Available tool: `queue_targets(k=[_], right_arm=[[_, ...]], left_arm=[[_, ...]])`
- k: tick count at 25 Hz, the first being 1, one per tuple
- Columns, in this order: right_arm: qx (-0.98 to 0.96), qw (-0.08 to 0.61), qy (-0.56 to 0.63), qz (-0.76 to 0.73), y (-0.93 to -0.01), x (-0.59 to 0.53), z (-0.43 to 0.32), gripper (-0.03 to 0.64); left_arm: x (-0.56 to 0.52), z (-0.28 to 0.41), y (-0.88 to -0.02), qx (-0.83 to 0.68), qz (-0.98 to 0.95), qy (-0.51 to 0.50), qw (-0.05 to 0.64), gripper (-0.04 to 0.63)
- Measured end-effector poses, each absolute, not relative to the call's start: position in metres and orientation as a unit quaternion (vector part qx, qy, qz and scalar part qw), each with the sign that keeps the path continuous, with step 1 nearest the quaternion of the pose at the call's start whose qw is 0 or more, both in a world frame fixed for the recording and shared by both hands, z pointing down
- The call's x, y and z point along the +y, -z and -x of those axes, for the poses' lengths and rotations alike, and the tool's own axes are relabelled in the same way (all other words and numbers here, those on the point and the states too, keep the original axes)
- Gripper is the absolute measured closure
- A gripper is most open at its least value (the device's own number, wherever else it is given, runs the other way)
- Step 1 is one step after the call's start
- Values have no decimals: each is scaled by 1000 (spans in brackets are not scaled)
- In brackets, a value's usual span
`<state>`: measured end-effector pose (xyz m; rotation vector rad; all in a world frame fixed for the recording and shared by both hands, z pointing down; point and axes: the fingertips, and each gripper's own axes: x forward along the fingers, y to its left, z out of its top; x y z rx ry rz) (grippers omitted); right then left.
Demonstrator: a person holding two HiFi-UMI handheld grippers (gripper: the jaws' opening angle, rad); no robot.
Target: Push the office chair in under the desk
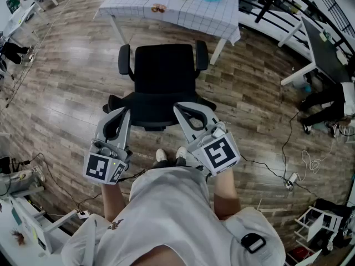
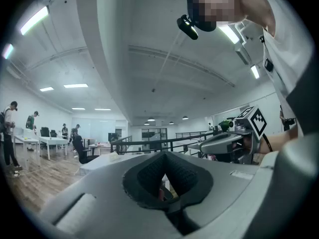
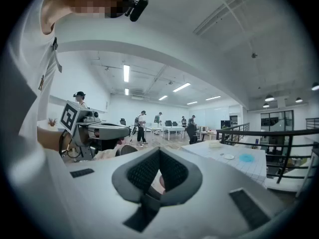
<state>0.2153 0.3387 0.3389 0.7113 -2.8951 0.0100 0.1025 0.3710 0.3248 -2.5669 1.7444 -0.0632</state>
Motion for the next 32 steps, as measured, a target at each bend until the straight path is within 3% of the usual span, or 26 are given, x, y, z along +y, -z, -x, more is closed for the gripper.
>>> queue_targets(k=[25,32], right_arm=[[-968,87,25,-234,-330,347,-221,612],[-972,107,49,-205,-334,354,-220,522]], left_arm=[[378,-94,-320,537,842,49,38,576],[382,-103,-321,500,859,85,68,502]])
